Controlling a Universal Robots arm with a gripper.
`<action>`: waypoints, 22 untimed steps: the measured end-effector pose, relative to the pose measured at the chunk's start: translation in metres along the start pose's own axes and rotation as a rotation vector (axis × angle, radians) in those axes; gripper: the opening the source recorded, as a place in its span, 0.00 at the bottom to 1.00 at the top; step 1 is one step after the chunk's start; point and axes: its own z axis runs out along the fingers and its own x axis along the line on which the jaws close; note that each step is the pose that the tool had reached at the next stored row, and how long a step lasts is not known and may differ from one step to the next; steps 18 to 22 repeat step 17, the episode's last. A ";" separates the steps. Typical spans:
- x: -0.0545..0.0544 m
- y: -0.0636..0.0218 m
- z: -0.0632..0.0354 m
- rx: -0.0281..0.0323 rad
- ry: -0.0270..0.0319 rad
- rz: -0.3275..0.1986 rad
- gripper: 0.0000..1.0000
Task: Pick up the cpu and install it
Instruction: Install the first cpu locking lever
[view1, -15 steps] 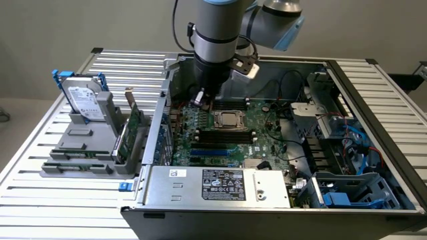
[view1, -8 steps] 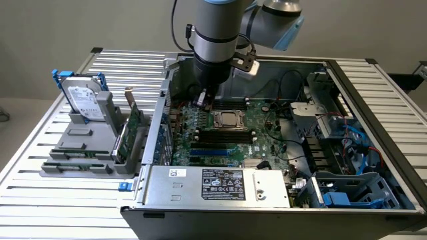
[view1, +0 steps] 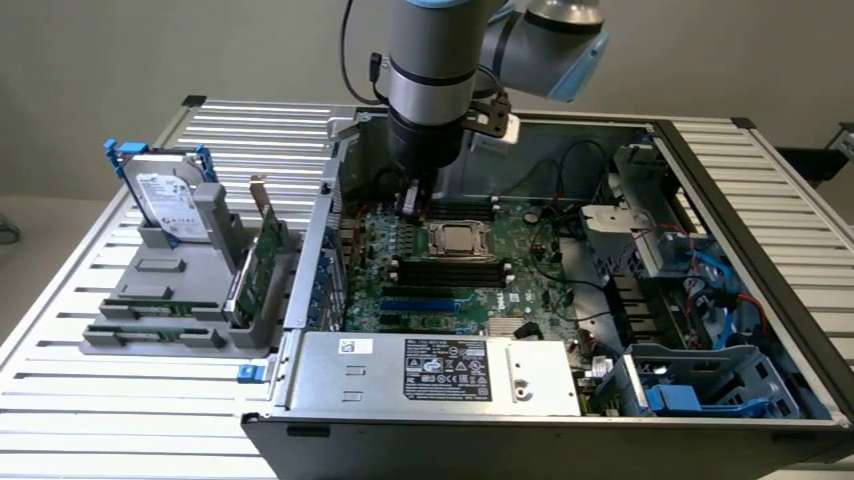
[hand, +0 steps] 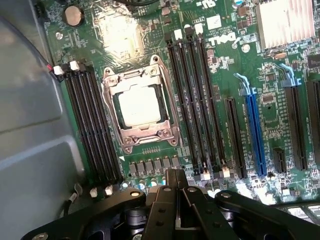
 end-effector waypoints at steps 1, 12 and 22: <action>0.000 0.0000 0.0000 -0.0022 0.0000 -0.016 0.11; 0.000 0.0005 0.0000 -0.0178 -0.0005 -0.153 0.11; 0.000 0.0006 0.0001 -0.0179 -0.0003 -0.153 0.11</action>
